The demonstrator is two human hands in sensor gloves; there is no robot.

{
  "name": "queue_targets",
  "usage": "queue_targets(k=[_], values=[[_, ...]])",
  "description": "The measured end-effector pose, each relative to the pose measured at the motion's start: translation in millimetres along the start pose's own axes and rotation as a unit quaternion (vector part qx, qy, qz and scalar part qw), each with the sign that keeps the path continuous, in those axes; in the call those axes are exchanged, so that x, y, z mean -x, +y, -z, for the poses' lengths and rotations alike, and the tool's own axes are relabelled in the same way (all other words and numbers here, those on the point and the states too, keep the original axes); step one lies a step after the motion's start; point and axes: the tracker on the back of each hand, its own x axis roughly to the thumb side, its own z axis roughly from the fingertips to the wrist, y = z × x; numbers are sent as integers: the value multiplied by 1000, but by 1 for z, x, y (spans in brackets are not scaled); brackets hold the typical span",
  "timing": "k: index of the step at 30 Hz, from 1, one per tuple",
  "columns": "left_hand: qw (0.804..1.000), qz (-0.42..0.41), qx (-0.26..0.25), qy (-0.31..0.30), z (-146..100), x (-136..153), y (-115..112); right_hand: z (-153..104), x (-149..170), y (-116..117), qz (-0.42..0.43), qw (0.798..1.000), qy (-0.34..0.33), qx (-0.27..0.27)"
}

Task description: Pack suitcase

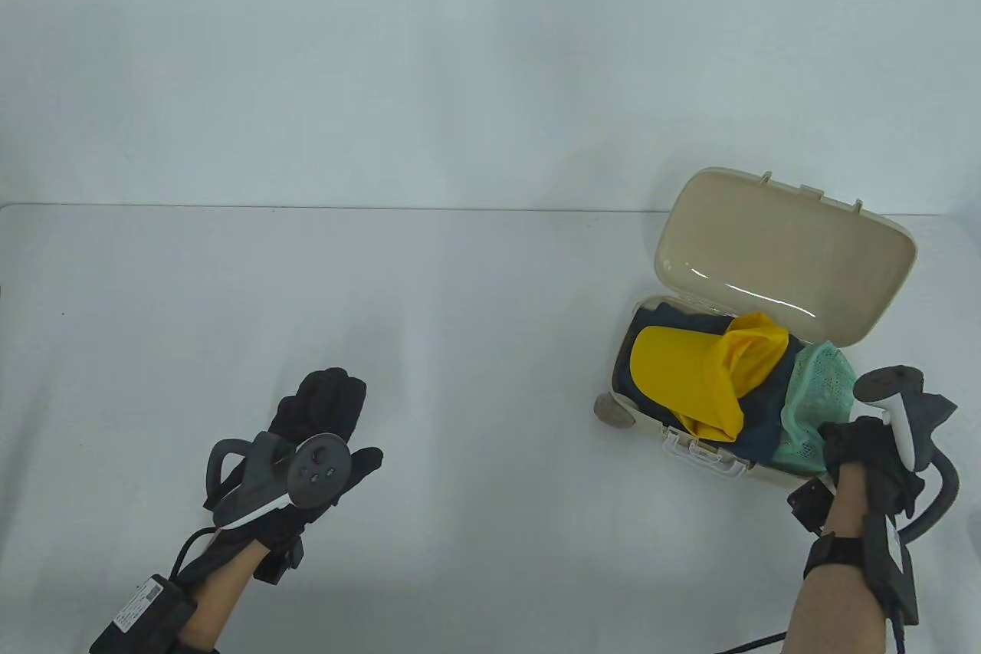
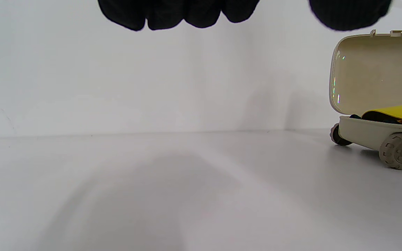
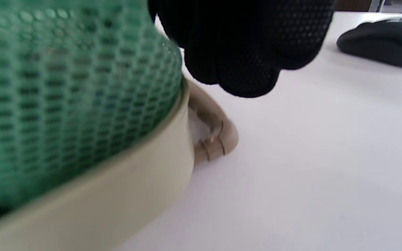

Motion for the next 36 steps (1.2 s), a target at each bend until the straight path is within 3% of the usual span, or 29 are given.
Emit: queue_targets(k=[8, 17, 36], values=[[1000, 0, 0, 3, 0, 0, 0, 7, -2, 11, -6, 1000, -15, -2], [1000, -8, -5, 7, 1, 2, 3, -10, -22, 21, -30, 998, -60, -7], [999, -25, -22, 18, -3, 9, 10, -114, -117, 88, -94, 967, -227, -59]])
